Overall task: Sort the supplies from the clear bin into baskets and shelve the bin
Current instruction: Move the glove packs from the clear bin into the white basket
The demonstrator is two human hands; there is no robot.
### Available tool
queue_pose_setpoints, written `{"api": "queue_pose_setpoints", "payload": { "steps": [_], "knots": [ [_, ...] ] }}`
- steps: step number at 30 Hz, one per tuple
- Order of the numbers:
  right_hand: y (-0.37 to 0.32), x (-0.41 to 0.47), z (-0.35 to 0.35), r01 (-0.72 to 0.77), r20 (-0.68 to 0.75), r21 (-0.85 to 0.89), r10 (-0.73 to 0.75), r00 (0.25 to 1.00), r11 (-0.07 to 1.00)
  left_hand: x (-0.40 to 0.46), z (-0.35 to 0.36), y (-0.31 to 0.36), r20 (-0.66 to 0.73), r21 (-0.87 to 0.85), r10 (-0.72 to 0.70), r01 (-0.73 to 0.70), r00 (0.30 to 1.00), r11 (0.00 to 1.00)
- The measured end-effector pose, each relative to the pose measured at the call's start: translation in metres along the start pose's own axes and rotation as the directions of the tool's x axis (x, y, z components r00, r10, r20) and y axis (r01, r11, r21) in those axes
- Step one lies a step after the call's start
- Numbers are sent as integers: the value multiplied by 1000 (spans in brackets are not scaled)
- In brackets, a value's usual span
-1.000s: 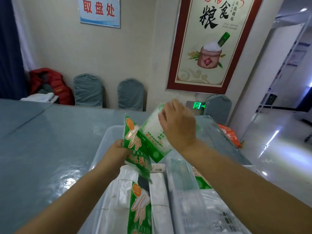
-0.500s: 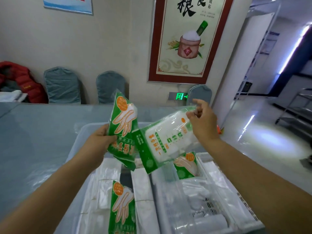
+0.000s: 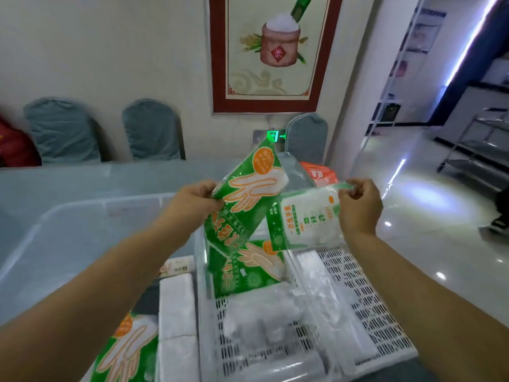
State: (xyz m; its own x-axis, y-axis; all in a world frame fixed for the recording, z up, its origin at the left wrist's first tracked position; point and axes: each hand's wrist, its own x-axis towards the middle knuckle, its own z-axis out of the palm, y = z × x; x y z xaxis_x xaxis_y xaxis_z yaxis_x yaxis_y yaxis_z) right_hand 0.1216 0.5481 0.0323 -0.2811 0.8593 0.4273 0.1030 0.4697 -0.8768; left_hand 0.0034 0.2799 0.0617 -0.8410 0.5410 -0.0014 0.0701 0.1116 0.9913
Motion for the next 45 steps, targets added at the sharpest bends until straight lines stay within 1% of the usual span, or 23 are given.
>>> {"api": "queue_pose_setpoints", "payload": {
  "steps": [3, 6, 10, 13, 15, 21, 23, 24, 25, 26, 27, 28, 29, 30, 31, 33, 35, 38, 39, 40, 41, 43, 45],
  "knots": [
    [38, 26, -5, -19, 1, 2, 19, 1000, 1000, 40, 44, -12, 8, 399, -9, 5, 1000, 917],
    [71, 49, -5, -42, 45, 33, 41, 998, 999, 76, 83, -25, 102, 773, -125, 0, 987, 634],
    [109, 77, -1, -61, 155, 68, 50, 987, 996, 108, 115, -50, 128, 942, -397, 14, 909, 336],
    [128, 90, 8, -37, 212, 87, 18, 977, 995, 116, 121, -74, 60, 970, -539, 79, 840, 231],
    [135, 94, 15, -8, 230, 108, -17, 973, 994, 114, 120, -91, -16, 971, -563, 146, 827, 187],
    [135, 94, 38, 105, 296, 224, -170, 940, 969, 92, 119, -136, -356, 888, -371, 434, 858, 153],
    [128, 92, 44, 185, 291, 260, -260, 921, 948, 87, 127, -144, -372, 911, -177, 395, 911, 120],
    [124, 91, 46, 233, 285, 271, -309, 907, 934, 84, 135, -146, -375, 906, -58, 379, 925, 189],
    [119, 89, 49, 278, 282, 283, -357, 891, 918, 79, 146, -144, -402, 866, 35, 368, 915, 339],
    [114, 86, 52, 325, 279, 302, -409, 869, 896, 75, 159, -139, -456, 763, 68, 350, 887, 544],
    [110, 82, 55, 380, 273, 328, -472, 838, 865, 72, 172, -133, -513, 578, 29, 320, 858, 750],
    [107, 76, 58, 443, 267, 359, -545, 795, 822, 70, 184, -125, -541, 316, -90, 301, 836, 900],
    [104, 69, 59, 504, 271, 394, -621, 735, 768, 70, 193, -118, -520, 4, -244, 288, 819, 958],
    [103, 60, 60, 554, 289, 433, -691, 662, 711, 72, 198, -111, -464, -293, -393, 282, 794, 914],
    [104, 51, 59, 591, 316, 472, -752, 579, 654, 75, 199, -105, -382, -521, -510, 276, 771, 808],
    [112, 32, 54, 637, 367, 538, -834, 412, 552, 79, 192, -100, -252, -743, -615, 258, 747, 618],
    [127, 17, 44, 683, 386, 574, -885, 261, 452, 78, 187, -99, -226, -751, -639, 287, 735, 595],
    [151, 3, 25, 697, 440, 631, -897, 42, 342, 70, 190, -105, -308, -640, -651, 355, 694, 681],
    [157, 2, 20, 683, 466, 644, -885, 5, 344, 67, 190, -107, -327, -634, -642, 343, 693, 693],
    [161, 1, 16, 672, 494, 639, -869, 14, 374, 64, 189, -109, -342, -642, -632, 318, 695, 698],
    [164, 2, 14, 661, 535, 610, -842, 63, 437, 60, 187, -112, -355, -656, -622, 288, 698, 698],
    [162, 8, 15, 628, 636, 459, -726, 263, 629, 53, 183, -117, -372, -682, -605, 235, 704, 692],
    [156, 14, 24, 543, 725, 212, -504, 470, 812, 46, 178, -122, -375, -698, -588, 198, 717, 688]
  ]
}}
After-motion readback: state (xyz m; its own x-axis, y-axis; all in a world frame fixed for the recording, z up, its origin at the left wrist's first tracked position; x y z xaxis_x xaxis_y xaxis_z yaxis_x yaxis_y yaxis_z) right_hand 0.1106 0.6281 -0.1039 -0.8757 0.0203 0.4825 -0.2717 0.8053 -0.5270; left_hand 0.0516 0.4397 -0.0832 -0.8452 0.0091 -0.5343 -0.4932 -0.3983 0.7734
